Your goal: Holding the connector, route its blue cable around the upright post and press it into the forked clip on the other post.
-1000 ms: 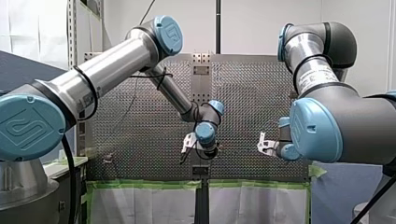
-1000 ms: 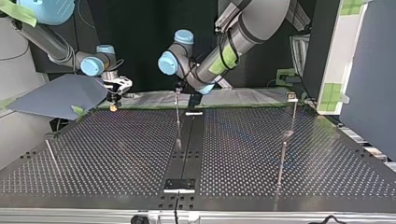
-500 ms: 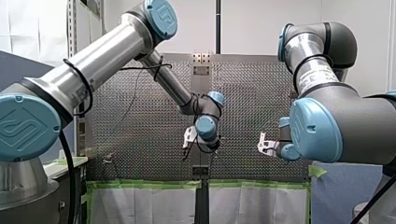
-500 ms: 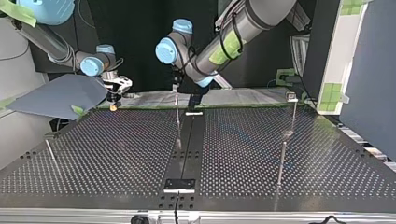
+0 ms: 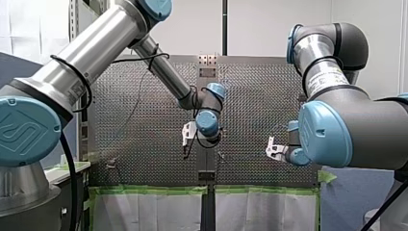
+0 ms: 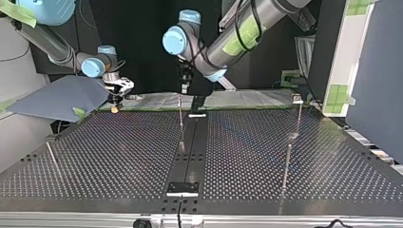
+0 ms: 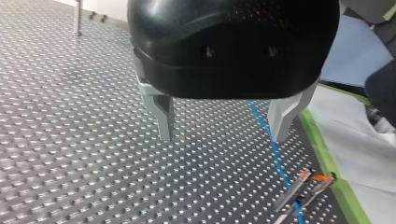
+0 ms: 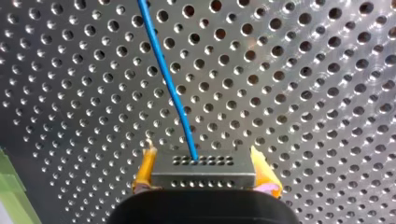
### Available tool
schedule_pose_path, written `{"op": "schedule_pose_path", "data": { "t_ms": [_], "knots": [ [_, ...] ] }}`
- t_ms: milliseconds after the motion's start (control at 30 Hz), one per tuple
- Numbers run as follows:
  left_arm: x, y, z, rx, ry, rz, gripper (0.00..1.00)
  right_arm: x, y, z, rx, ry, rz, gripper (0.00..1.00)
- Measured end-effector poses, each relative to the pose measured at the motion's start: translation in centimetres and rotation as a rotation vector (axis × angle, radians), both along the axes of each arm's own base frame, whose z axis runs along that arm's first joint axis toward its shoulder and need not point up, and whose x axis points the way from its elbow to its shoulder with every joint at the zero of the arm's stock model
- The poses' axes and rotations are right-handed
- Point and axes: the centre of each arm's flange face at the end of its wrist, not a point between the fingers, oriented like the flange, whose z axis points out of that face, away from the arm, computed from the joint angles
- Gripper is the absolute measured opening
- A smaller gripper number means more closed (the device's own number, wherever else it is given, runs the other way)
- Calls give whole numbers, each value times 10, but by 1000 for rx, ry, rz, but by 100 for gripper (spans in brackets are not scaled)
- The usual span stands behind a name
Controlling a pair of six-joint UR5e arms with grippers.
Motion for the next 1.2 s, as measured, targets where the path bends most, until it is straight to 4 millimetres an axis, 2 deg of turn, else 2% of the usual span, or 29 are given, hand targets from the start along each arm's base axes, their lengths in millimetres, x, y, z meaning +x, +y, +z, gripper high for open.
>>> {"op": "schedule_pose_path", "data": {
  "t_ms": [633,1200],
  "knots": [
    [-40,36,37,-46,-13,11,100,-4,-1,0,2,-5,-7,0],
    [-65,66,68,-162,-94,30,100,-4,-1,0,4,-6,-7,0]
  ]
}}
